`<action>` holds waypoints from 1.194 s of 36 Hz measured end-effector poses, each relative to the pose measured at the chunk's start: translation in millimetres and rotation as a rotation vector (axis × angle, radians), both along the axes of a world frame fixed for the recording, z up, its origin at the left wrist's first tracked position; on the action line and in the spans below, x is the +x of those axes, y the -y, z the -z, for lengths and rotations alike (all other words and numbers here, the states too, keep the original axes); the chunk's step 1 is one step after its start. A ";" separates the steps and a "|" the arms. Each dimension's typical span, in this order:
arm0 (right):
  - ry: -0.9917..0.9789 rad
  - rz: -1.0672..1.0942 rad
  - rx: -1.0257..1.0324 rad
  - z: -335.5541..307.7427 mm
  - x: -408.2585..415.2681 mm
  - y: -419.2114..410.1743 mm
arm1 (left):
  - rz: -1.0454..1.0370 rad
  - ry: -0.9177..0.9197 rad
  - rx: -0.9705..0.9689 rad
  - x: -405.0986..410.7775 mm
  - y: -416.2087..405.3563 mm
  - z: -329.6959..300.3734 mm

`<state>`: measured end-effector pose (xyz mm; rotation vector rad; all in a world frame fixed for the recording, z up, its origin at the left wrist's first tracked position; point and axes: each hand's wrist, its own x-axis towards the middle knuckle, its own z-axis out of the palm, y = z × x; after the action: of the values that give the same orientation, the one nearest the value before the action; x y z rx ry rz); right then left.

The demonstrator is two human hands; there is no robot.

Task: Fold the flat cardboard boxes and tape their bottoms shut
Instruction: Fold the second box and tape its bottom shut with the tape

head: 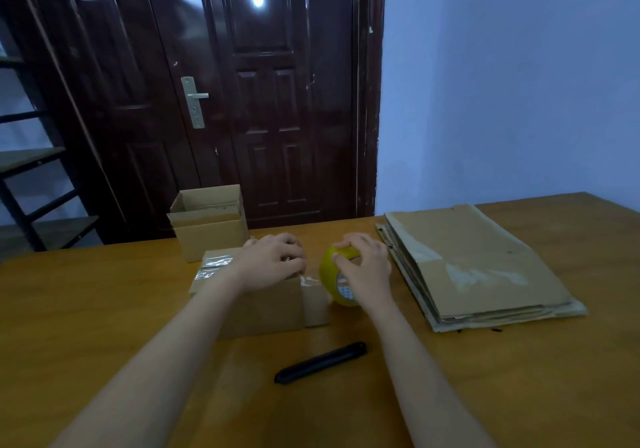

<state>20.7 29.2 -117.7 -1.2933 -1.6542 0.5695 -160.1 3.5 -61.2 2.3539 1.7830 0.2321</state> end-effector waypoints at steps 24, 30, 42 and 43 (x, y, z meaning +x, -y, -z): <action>-0.110 0.140 0.061 6.8 -5.9 5.8 | 0.071 -0.044 0.082 0.9 -3.8 6.4; -0.149 0.081 0.098 10.1 -1.8 11.1 | 0.051 -0.015 0.083 2.1 -3.1 5.9; -0.171 0.118 0.195 3.3 -6.9 27.3 | 0.060 -0.032 0.106 2.2 -1.8 6.8; -0.185 0.099 0.170 2.0 -6.9 27.7 | 0.061 -0.028 0.107 1.7 -1.6 7.3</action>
<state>13.8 1.4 -119.6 -1.1557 -1.4451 0.4635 -158.4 5.0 -68.5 2.4929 1.7490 0.2936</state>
